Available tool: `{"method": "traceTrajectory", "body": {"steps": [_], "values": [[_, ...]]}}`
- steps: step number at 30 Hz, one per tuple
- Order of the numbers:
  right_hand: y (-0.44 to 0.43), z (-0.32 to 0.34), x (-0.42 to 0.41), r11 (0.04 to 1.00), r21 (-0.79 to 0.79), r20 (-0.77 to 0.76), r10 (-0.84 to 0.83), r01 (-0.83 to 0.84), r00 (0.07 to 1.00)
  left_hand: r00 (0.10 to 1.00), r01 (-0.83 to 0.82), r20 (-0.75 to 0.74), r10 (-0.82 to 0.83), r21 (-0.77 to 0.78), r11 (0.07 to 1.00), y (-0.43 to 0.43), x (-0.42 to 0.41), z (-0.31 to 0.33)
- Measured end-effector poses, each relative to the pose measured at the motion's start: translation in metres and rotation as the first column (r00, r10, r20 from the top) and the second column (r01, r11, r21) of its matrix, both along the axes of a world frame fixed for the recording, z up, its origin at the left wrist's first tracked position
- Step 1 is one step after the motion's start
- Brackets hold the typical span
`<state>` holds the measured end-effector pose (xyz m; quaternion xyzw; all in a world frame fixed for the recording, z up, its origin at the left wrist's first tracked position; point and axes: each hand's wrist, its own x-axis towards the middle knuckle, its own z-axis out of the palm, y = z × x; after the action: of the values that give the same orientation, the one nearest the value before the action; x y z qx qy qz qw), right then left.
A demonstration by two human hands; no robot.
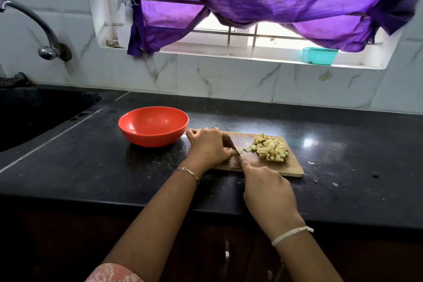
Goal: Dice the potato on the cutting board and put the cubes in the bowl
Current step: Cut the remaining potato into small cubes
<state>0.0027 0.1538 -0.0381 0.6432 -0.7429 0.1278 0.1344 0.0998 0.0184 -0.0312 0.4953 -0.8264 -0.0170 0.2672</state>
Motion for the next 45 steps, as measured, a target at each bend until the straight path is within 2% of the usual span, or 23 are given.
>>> {"method": "traceTrajectory", "body": {"steps": [3,9,13,25,30,36,42,45], "values": [[-0.012,0.001,0.003,1.0,0.001,-0.008,0.005,-0.005,1.0,1.0,0.001,-0.017,-0.001,0.0,1.0,0.0,0.0,-0.002],[-0.011,0.002,-0.003,0.999,-0.038,0.161,-0.028,0.034,0.987,0.998,-0.035,-0.043,0.034,-0.019,0.999,0.0,-0.001,-0.003],[0.0,0.0,-0.009,0.998,-0.057,0.218,-0.016,0.029,0.976,0.998,-0.053,-0.02,0.052,-0.047,0.998,0.001,-0.002,-0.002],[0.002,0.004,-0.005,1.0,-0.008,0.128,0.024,-0.023,0.991,1.0,-0.029,0.008,0.029,-0.024,0.999,0.002,-0.003,0.001],[-0.011,0.014,-0.006,0.999,0.033,0.156,0.034,-0.04,0.987,1.0,-0.006,0.004,0.006,-0.014,1.0,0.003,-0.003,0.001],[-0.014,0.012,-0.003,0.999,-0.025,0.184,0.032,-0.028,0.982,1.0,0.0,-0.012,0.0,0.009,1.0,0.003,-0.001,0.0],[0.006,0.008,0.0,0.993,-0.117,0.227,0.052,-0.026,0.972,0.967,-0.19,-0.178,0.183,-0.021,0.982,0.001,0.007,0.004],[0.015,0.008,0.004,0.989,-0.144,0.22,0.058,-0.027,0.974,0.944,-0.217,-0.256,0.209,-0.003,0.976,-0.002,0.009,0.001]]}}
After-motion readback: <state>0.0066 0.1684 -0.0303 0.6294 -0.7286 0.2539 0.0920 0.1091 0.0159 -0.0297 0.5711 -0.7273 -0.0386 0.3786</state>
